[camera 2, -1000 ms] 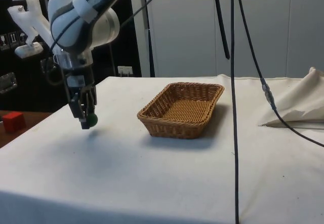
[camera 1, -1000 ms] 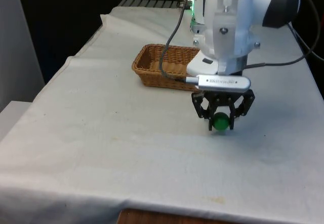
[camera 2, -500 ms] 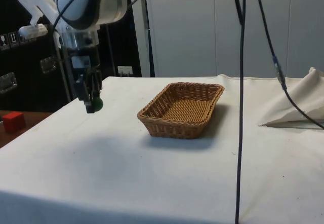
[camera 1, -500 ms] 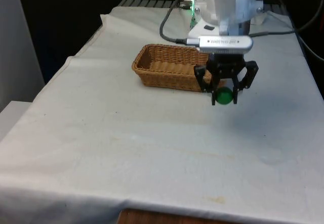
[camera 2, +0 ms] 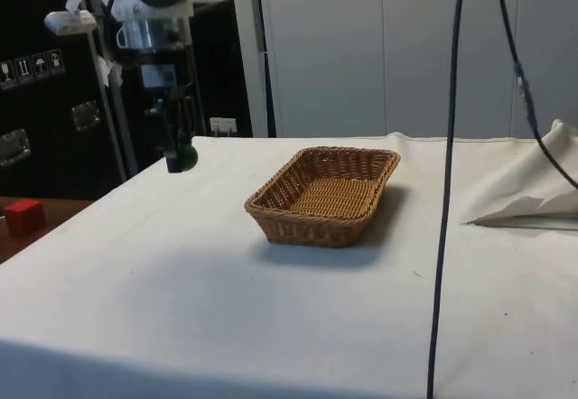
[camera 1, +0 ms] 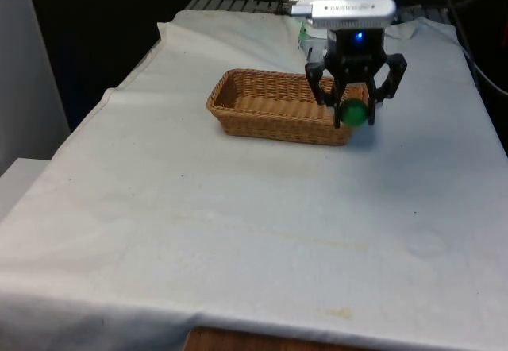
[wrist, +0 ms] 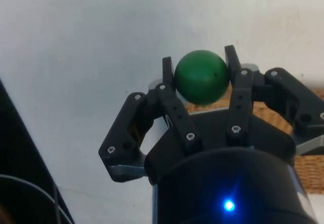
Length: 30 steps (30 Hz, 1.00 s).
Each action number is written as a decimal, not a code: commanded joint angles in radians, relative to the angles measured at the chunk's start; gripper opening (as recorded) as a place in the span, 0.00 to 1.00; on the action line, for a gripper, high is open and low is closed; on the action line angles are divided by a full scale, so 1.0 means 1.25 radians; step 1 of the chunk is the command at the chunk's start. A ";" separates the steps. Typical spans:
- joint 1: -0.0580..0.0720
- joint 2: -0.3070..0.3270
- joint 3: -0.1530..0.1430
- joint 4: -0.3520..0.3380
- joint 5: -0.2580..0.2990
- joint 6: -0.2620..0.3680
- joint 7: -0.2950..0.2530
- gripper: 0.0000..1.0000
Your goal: Pick up the ball and place it into the basket.
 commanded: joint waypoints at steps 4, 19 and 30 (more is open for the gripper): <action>0.001 -0.037 0.000 -0.033 -0.008 -0.002 0.002 0.00; 0.014 -0.157 -0.004 -0.183 -0.061 0.040 0.014 0.00; 0.017 -0.214 -0.002 -0.272 -0.089 0.075 0.018 0.00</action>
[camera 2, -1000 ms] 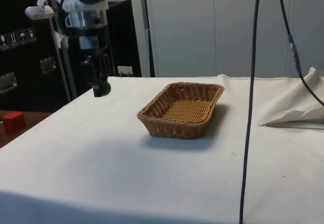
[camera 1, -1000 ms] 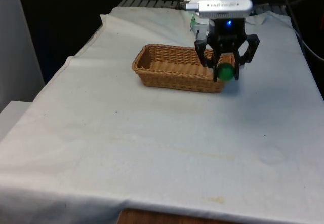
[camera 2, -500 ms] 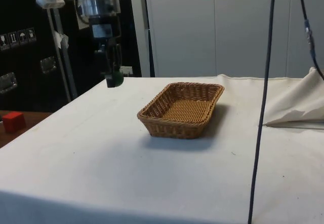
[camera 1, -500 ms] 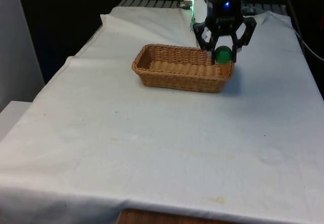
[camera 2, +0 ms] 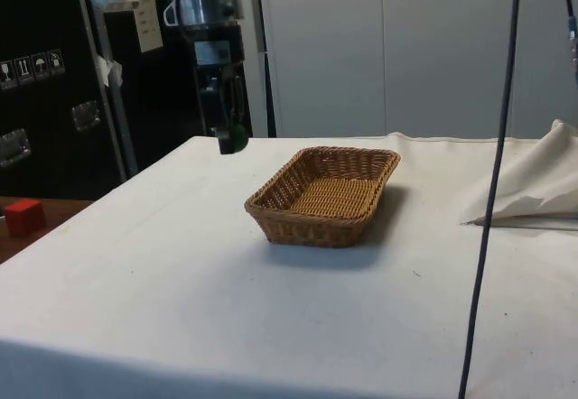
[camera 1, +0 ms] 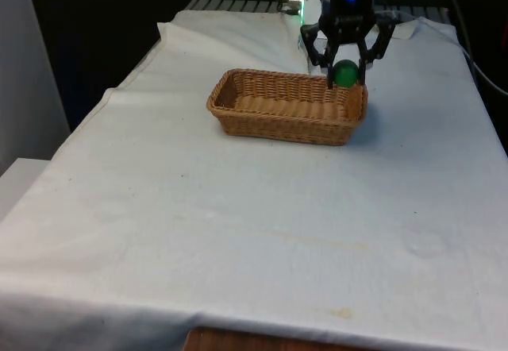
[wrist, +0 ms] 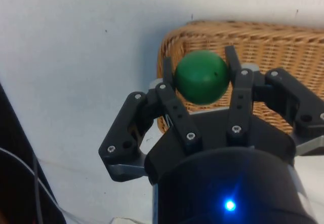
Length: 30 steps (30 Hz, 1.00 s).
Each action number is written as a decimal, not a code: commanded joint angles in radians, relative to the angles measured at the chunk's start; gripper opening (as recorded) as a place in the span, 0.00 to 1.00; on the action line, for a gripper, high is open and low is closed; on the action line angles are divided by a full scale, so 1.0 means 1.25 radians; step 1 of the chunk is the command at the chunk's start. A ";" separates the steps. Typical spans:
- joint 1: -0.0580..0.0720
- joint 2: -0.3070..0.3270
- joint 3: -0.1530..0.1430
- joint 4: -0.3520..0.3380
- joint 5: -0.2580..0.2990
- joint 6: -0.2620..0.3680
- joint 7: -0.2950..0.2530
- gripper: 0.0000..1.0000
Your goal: Pick up the ball and place it into the basket.
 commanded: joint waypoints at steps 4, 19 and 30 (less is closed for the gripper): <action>0.007 -0.027 -0.002 -0.054 -0.026 0.038 0.017 0.00; 0.008 -0.047 0.007 -0.182 -0.037 0.142 0.025 0.00; 0.003 -0.064 0.010 -0.262 -0.025 0.208 0.014 0.00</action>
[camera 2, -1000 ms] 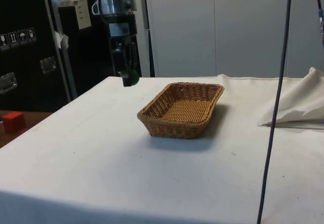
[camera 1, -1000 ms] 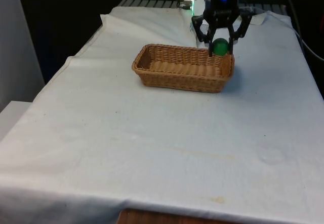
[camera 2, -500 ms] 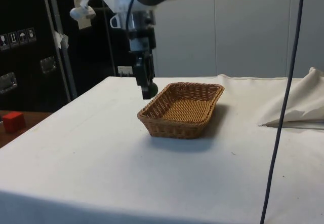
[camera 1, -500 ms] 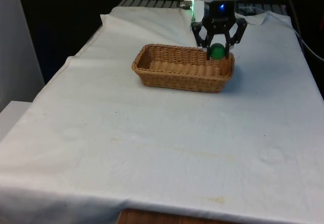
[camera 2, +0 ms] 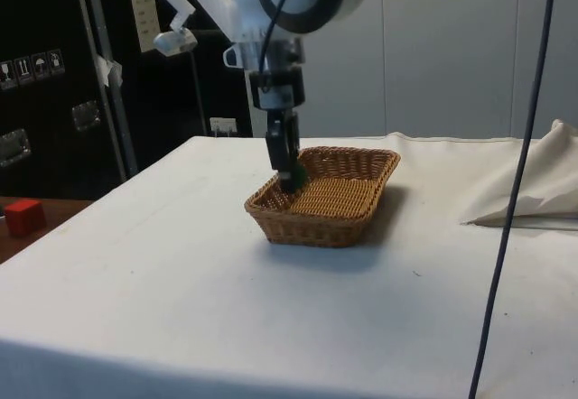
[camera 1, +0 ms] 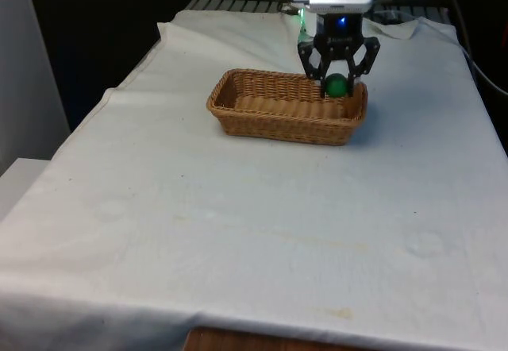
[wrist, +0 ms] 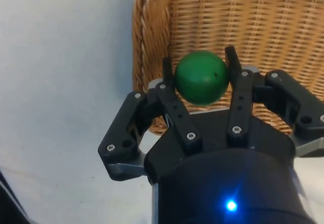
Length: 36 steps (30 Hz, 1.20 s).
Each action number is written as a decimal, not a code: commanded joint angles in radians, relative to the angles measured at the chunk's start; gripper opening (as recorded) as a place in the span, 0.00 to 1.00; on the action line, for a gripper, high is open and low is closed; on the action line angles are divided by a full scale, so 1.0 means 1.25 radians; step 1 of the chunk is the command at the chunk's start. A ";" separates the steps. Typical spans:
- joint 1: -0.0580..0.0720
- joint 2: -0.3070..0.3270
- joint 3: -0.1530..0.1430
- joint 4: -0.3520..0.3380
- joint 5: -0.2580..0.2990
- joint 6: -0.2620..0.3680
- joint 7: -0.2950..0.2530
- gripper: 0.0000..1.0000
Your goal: Pick up the ball and place it into the basket.
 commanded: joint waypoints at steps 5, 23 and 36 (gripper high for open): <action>-0.001 0.002 0.006 -0.045 0.014 0.063 -0.006 0.00; -0.006 0.048 0.007 -0.087 0.018 0.157 -0.006 0.00; -0.007 0.053 -0.002 -0.085 0.008 0.152 0.000 0.28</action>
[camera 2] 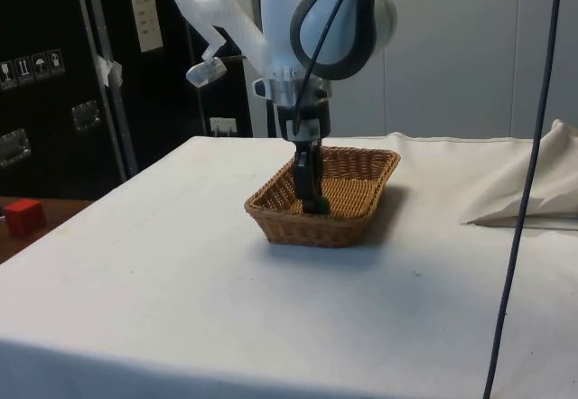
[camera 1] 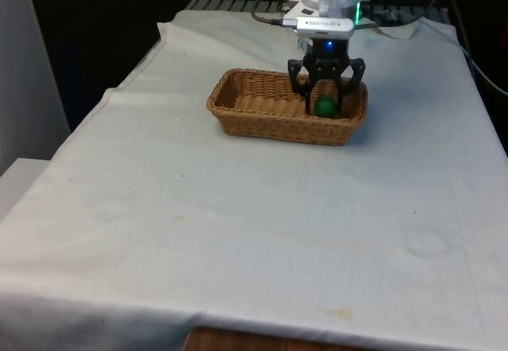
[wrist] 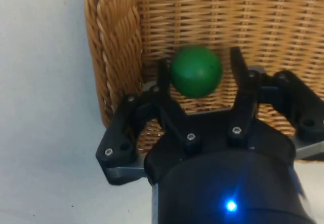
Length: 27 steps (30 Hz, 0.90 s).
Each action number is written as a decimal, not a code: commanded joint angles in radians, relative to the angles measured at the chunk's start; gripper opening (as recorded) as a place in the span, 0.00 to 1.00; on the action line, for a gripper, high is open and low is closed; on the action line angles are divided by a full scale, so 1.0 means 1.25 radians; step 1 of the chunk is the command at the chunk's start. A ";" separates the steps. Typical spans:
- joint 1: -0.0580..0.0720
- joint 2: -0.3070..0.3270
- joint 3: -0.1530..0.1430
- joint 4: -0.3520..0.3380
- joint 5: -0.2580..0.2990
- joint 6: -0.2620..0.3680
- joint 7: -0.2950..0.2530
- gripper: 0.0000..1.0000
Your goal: Pick up the ball and place it into the basket.
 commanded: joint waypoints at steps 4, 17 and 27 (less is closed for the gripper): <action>-0.002 -0.002 0.001 0.000 0.003 0.000 -0.002 0.63; -0.002 -0.003 -0.002 0.000 0.000 0.000 0.001 1.00; 0.001 -0.101 -0.022 -0.020 -0.020 -0.066 0.034 1.00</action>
